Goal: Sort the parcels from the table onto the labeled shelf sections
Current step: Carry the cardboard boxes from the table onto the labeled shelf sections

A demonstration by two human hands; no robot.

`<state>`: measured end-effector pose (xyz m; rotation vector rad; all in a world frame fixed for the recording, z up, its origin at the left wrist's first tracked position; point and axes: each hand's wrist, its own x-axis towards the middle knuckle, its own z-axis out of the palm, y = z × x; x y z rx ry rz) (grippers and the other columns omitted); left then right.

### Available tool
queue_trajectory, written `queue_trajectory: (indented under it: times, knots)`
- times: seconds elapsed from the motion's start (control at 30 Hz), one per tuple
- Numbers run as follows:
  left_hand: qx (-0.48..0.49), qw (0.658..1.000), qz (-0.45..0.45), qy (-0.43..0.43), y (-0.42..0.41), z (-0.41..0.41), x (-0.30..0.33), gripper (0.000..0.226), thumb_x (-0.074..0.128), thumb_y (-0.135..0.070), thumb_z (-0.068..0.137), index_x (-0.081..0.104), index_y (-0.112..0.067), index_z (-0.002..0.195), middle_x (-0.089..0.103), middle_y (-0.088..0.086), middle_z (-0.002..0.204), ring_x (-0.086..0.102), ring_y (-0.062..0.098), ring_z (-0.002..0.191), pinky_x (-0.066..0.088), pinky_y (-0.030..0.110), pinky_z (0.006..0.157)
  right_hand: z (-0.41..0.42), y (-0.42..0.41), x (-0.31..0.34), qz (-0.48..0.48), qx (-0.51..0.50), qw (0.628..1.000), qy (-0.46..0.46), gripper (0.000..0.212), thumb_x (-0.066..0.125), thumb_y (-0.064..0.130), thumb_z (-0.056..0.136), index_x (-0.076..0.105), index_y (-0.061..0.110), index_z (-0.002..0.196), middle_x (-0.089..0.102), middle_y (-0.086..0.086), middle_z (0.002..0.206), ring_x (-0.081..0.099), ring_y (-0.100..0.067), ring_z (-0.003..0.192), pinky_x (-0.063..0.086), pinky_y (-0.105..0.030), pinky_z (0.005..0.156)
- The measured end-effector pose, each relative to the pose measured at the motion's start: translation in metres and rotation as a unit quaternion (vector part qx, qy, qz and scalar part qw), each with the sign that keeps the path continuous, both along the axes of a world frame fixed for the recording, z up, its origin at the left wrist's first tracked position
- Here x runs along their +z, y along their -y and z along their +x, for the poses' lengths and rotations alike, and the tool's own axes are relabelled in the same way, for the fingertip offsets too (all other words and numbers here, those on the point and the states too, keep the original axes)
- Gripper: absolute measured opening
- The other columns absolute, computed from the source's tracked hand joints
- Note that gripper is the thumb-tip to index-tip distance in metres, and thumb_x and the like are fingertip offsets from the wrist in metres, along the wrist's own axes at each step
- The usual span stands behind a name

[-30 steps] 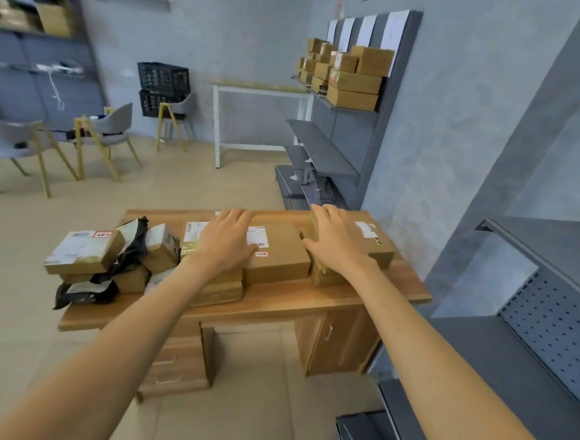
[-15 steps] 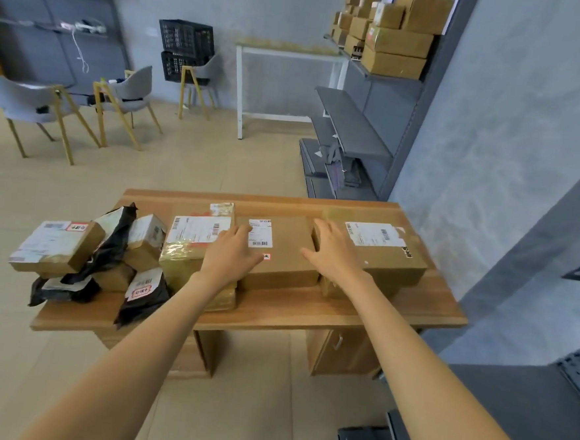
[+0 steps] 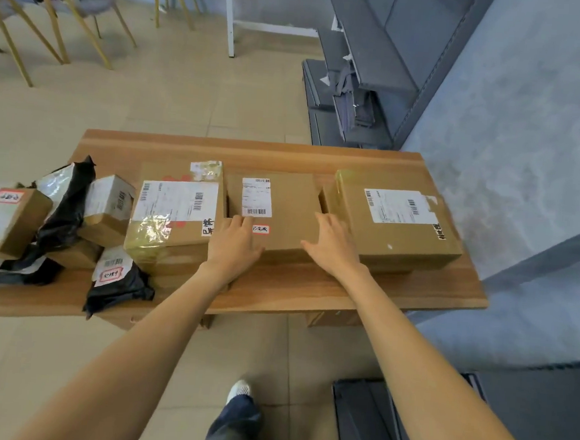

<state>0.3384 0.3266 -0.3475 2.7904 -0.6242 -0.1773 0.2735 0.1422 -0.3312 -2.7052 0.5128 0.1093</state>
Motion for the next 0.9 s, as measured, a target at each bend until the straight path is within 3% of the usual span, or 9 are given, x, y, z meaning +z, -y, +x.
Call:
queue_trajectory:
  times: [0.13,0.23,0.3,0.43,0.53,0.63,0.9]
  knots:
    - [-0.003,1.0,-0.001,0.021,0.023,0.008,-0.018,0.054,0.063,-0.032,0.084,0.05,-0.007,0.13,0.055,0.012,0.13,0.047,0.032,0.123,0.03,0.036,0.107,0.022,0.006,-0.025,0.032,-0.031,0.999,-0.03,0.07,0.061,0.041,0.09,0.03,0.016,0.149,0.036,-0.006,0.149,0.032,-0.027,0.136,0.038,-0.044,0.105]
    - [0.063,0.992,-0.081,-0.077,0.034,0.01,-0.029,0.053,0.063,-0.032,0.085,0.049,-0.005,0.129,0.052,0.013,0.131,0.045,0.034,0.124,0.034,0.038,0.103,0.031,0.011,-0.041,0.084,-0.068,0.993,-0.035,0.074,0.061,0.042,0.09,0.027,0.017,0.15,0.032,-0.005,0.152,0.029,-0.025,0.14,0.036,-0.043,0.109]
    - [0.133,0.968,-0.143,-0.156,0.033,0.017,-0.037,0.054,0.062,-0.029,0.085,0.047,-0.004,0.131,0.05,0.016,0.133,0.042,0.035,0.125,0.035,0.038,0.103,0.036,0.016,-0.05,0.123,-0.098,0.987,-0.035,0.077,0.062,0.041,0.09,0.025,0.015,0.151,0.03,-0.005,0.153,0.028,-0.025,0.141,0.032,-0.042,0.112]
    - [0.206,0.93,-0.204,-0.226,0.034,0.028,-0.046,0.059,0.062,-0.024,0.087,0.041,-0.004,0.138,0.043,0.017,0.139,0.041,0.033,0.129,0.035,0.035,0.103,0.048,0.025,-0.064,0.23,-0.162,0.96,-0.009,0.072,0.067,0.036,0.086,0.035,0.015,0.147,0.041,-0.004,0.146,0.039,-0.023,0.134,0.037,-0.039,0.108]
    - [0.266,0.902,-0.235,-0.247,0.042,0.038,-0.049,0.061,0.064,-0.021,0.086,0.04,0.0,0.138,0.047,0.017,0.136,0.047,0.032,0.125,0.039,0.034,0.1,0.055,0.029,-0.073,0.294,-0.206,0.933,-0.017,0.076,0.068,0.034,0.087,0.03,0.013,0.149,0.039,-0.004,0.148,0.04,-0.023,0.134,0.036,-0.036,0.108]
    - [0.31,0.878,-0.248,-0.268,0.049,0.047,-0.054,0.073,0.064,-0.024,0.086,0.028,-0.002,0.146,0.036,0.016,0.146,0.037,0.03,0.134,0.033,0.033,0.105,0.06,0.038,-0.085,0.34,-0.245,0.907,-0.049,0.08,0.066,0.035,0.089,0.021,0.014,0.152,0.034,-0.006,0.153,0.034,-0.026,0.139,0.032,-0.042,0.114]
    - [0.358,0.868,-0.238,-0.249,0.056,0.056,-0.072,0.079,0.063,-0.026,0.088,0.02,-0.004,0.15,0.024,0.011,0.155,0.025,0.027,0.143,0.027,0.037,0.111,0.069,0.049,-0.102,0.401,-0.288,0.867,-0.068,0.079,0.059,0.038,0.094,0.015,0.018,0.155,0.026,-0.004,0.157,0.029,-0.026,0.143,0.028,-0.041,0.114]
